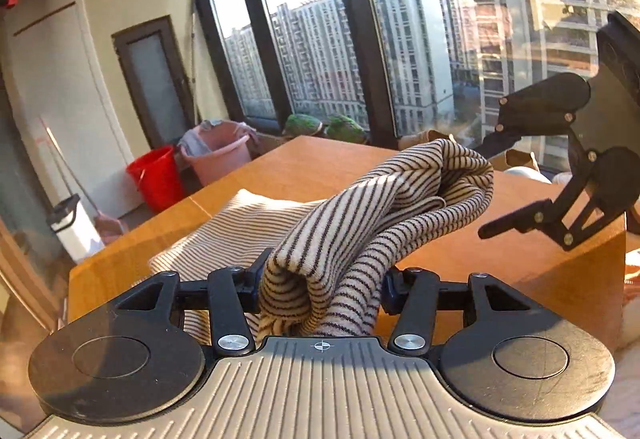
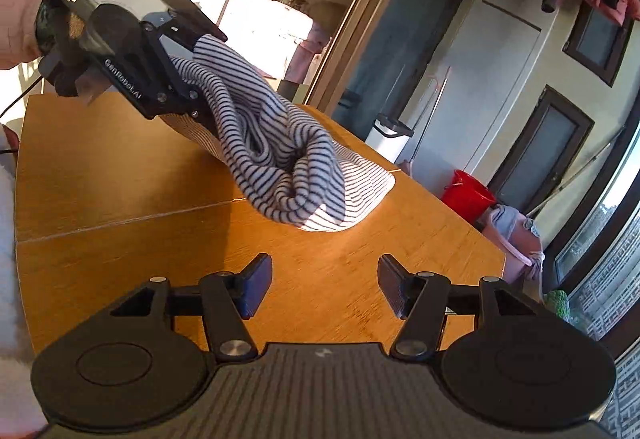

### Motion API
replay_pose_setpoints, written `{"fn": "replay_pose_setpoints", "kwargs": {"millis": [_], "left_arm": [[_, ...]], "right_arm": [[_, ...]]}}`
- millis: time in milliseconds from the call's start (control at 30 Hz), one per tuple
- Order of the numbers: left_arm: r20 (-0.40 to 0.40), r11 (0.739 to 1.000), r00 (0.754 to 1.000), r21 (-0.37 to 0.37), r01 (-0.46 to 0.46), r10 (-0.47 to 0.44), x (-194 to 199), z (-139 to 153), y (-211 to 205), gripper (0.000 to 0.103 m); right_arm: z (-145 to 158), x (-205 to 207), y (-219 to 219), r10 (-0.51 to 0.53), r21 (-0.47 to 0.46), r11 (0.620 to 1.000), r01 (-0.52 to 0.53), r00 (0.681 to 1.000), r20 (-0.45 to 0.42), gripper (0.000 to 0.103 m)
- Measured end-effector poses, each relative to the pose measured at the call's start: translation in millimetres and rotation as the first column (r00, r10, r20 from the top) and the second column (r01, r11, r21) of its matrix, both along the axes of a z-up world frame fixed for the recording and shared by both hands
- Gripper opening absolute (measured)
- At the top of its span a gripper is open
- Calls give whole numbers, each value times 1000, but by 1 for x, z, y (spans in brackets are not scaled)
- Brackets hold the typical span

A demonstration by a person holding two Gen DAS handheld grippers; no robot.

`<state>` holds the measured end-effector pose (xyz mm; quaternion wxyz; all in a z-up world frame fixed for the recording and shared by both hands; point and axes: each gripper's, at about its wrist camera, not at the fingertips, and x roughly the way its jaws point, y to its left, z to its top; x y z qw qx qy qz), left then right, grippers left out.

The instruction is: Fold clothes

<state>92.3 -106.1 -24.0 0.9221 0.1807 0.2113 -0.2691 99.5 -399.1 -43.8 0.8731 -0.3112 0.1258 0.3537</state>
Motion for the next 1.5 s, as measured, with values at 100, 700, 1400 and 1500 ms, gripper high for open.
{"fn": "replay_pose_setpoints", "kwargs": {"millis": [100, 700, 1400, 1500], "left_arm": [[-37, 999, 999, -46, -24, 22, 7, 2, 11, 56], [-244, 965, 945, -197, 172, -218, -51, 20, 30, 52], [-80, 970, 981, -179, 163, -180, -57, 4, 24, 91], [-110, 967, 981, -219, 131, -158, -41, -5, 19, 62]], "right_arm": [[-4, 2, 25, 29, -24, 999, -27, 991, 130, 59], [79, -7, 12, 248, 166, 963, -210, 934, -256, 20], [69, 100, -32, 70, 533, 823, 199, 894, -443, 18], [58, 101, -44, 53, 534, 817, 216, 895, -443, 22]]}}
